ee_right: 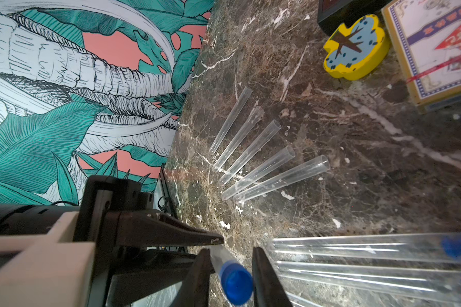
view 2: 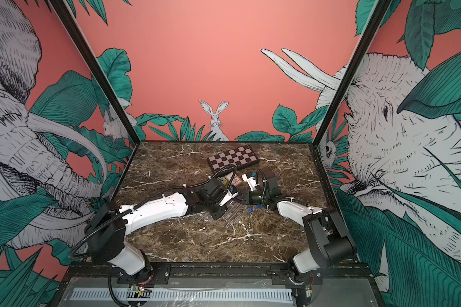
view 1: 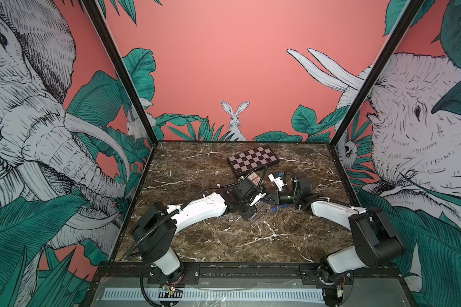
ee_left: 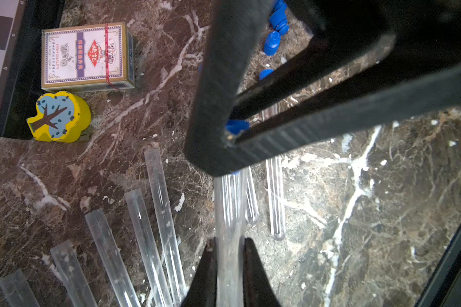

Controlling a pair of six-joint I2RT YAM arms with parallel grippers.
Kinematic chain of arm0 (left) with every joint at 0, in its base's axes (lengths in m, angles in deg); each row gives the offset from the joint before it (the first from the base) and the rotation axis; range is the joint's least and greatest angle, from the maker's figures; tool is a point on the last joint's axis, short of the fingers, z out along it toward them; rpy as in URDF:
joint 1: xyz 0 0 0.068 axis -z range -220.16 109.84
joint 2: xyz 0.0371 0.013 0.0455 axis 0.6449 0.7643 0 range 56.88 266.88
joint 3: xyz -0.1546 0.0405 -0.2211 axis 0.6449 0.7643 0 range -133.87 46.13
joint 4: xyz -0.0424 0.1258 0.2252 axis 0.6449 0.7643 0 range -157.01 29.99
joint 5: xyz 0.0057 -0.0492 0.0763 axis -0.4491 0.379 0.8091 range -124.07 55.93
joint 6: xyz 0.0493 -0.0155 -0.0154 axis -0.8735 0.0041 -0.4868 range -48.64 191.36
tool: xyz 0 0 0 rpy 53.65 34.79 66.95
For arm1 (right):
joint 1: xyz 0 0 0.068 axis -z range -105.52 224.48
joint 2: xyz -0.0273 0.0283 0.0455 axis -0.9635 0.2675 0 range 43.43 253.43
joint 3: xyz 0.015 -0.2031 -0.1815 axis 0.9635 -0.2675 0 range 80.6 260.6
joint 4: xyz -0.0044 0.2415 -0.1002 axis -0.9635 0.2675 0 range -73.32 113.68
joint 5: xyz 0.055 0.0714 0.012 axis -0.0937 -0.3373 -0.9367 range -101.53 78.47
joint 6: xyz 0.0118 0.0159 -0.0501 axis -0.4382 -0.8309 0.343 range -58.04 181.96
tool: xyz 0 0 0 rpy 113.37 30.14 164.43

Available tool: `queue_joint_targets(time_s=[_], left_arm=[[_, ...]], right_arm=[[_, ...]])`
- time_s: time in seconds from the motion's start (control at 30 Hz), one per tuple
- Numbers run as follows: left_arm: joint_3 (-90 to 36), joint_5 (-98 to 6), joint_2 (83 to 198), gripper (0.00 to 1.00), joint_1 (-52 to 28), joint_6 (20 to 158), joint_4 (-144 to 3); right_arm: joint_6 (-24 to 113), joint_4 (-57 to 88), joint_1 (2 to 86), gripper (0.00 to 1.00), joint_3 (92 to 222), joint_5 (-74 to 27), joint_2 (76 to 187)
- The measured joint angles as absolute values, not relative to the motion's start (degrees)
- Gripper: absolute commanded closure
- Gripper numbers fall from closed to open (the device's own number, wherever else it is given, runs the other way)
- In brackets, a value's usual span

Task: Remove stoppers from test tubes
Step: Open the stopper on the test tube.

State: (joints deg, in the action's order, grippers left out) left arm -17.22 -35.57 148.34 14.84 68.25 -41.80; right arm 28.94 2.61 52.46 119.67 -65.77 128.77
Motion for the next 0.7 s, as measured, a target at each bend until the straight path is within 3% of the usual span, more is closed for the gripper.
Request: queue_joint_targets(time_s=[0.43, 0.7], left_arm=[[-17.22, -35.28, 148.36, 0.92, 14.84, 68.23, -41.86], [-17.22, -35.13, 148.34, 0.93, 14.84, 68.20, -42.06]], right_arm=[[29.16, 2.59, 52.44, 0.72, 119.67, -66.29, 129.30], [29.42, 3.29, 52.35, 0.76, 119.67, -66.43, 129.32]])
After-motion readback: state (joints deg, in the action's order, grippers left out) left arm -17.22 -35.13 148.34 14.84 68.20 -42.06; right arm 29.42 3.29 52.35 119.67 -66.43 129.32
